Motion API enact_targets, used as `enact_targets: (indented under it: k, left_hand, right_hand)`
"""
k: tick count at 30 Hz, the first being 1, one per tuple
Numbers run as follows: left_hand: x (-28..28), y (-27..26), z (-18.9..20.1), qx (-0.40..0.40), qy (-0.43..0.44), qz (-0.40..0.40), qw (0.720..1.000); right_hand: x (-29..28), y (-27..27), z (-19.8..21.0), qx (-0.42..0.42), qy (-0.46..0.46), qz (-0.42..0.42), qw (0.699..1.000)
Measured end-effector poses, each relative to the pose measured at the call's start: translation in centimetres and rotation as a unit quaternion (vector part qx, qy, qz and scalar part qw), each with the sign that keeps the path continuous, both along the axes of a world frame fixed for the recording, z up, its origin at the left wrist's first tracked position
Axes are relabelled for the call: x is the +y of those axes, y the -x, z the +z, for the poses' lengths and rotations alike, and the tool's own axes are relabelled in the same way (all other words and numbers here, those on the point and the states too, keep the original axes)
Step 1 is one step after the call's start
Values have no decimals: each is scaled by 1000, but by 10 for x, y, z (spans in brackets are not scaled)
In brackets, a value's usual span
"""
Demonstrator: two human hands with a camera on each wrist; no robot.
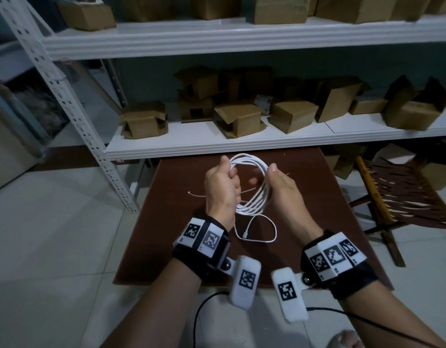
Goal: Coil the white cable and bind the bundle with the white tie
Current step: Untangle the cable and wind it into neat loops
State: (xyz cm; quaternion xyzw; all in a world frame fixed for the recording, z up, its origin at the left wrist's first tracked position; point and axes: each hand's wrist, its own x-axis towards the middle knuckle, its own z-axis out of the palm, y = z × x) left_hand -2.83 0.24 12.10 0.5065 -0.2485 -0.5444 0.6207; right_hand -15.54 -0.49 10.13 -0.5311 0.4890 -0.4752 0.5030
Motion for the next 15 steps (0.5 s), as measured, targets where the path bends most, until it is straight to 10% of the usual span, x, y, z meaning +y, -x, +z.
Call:
enact_targets:
  k: [8, 15]
  left_hand:
    - [-4, -6, 2, 95, 61, 73, 991]
    - [-6, -7, 1, 139, 65, 89, 984]
  right_hand:
    - [4, -2, -9, 105, -49, 50, 992]
    - [6, -12, -5, -95, -158, 49, 982]
